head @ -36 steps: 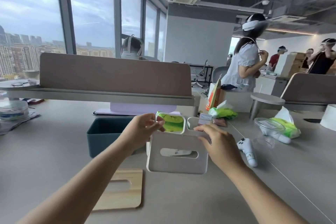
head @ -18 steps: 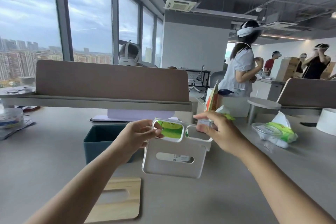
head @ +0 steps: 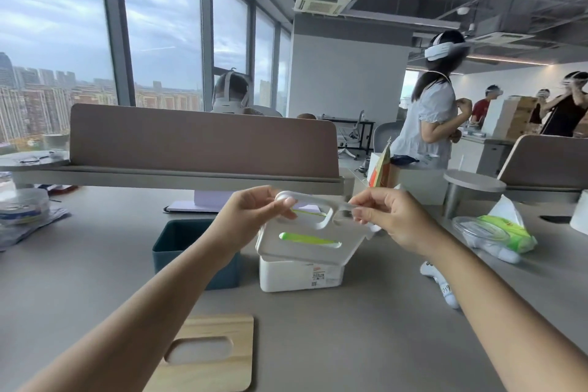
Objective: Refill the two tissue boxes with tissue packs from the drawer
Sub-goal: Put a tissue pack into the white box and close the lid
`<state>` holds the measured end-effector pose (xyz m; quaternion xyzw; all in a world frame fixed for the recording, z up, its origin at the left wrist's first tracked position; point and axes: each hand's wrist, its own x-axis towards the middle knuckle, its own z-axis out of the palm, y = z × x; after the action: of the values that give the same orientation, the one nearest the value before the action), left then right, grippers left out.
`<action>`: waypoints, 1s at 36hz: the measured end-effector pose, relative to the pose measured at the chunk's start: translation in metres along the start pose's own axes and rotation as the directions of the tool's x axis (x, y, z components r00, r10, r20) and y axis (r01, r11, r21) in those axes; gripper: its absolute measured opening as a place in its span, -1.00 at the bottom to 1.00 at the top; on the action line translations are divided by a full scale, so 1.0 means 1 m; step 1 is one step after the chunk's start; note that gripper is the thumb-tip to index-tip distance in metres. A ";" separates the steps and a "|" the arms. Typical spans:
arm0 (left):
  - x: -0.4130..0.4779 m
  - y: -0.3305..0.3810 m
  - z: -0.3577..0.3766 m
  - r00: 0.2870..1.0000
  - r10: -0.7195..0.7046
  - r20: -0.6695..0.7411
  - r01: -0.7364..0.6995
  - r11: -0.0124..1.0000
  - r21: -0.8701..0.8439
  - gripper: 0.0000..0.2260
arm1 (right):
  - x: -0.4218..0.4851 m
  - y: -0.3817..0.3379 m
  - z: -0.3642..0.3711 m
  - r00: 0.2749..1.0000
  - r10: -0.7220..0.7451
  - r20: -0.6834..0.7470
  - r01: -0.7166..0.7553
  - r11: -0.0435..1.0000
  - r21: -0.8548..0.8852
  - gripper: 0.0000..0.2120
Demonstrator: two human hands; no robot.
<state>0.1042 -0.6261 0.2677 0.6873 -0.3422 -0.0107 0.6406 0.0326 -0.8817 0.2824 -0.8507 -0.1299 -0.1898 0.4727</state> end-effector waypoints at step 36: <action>0.037 -0.104 -0.013 0.983 0.045 0.179 -0.160 0.687 0.709 -0.89 | 0.025 0.112 0.057 0.990 0.111 -0.088 -0.132 0.947 -0.291 -0.86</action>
<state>0.1859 -0.6380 0.1932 0.8602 -0.4030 0.1095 0.2926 0.1110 -0.8904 0.1817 -0.9111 -0.0306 -0.2073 0.3549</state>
